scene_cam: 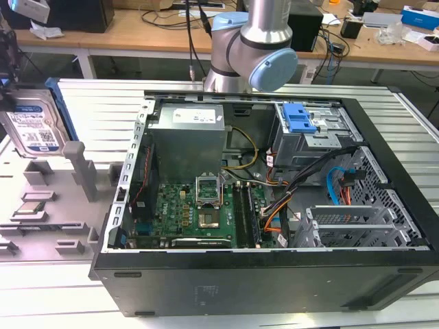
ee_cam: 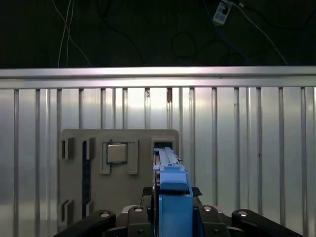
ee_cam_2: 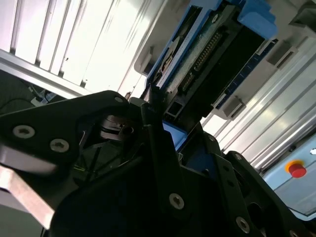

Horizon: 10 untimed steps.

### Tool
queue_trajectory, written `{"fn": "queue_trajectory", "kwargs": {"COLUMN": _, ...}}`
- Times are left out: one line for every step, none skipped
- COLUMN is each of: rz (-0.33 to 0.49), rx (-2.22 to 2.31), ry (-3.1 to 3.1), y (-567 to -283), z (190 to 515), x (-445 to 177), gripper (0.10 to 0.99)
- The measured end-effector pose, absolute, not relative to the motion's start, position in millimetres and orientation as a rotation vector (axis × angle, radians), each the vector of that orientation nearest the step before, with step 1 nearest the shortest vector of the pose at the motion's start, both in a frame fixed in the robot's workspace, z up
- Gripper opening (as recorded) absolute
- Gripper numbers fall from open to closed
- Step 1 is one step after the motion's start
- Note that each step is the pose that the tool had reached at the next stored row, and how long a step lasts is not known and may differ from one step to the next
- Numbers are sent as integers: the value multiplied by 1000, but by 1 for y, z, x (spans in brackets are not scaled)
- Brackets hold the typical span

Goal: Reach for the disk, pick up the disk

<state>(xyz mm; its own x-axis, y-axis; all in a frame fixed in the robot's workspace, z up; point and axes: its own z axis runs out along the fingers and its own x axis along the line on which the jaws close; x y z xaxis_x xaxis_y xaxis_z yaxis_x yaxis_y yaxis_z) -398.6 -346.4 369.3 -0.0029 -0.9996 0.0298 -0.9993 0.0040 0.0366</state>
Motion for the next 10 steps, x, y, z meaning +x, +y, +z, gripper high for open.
{"fn": "queue_trajectory", "kwargs": {"rz": -8, "rx": 2184, "ry": -2192, "y": -346, "z": 371, "x": -399, "gripper": 365}}
{"fn": "queue_trajectory", "kwargs": {"rz": -8, "rx": 2185, "ry": -2192, "y": -346, "z": 373, "x": -399, "gripper": 365}}
{"fn": "queue_trajectory", "kwargs": {"rz": -8, "rx": 2184, "ry": -2192, "y": -346, "z": 377, "x": -399, "gripper": 365}}
{"fn": "queue_trajectory", "kwargs": {"rz": -8, "rx": 2184, "ry": -2192, "y": -346, "z": 379, "x": -399, "gripper": 365}}
{"fn": "queue_trajectory", "kwargs": {"rz": -8, "rx": 2184, "ry": -2192, "y": -346, "z": 382, "x": -399, "gripper": 365}}
{"fn": "queue_trajectory", "kwargs": {"rz": -8, "rx": 2184, "ry": -2192, "y": -346, "z": 385, "x": -398, "gripper": 365}}
{"fn": "queue_trajectory", "kwargs": {"rz": -8, "rx": 2184, "ry": -2192, "y": -346, "z": 387, "x": -398, "gripper": 365}}
{"fn": "queue_trajectory", "kwargs": {"rz": -8, "rx": 2184, "ry": -2192, "y": -346, "z": 390, "x": -398, "gripper": 365}}
{"fn": "queue_trajectory", "kwargs": {"rz": -8, "rx": 2184, "ry": -2192, "y": -346, "z": 392, "x": -398, "gripper": 365}}
{"fn": "queue_trajectory", "kwargs": {"rz": -8, "rx": 2184, "ry": -2192, "y": -346, "z": 395, "x": -398, "gripper": 365}}
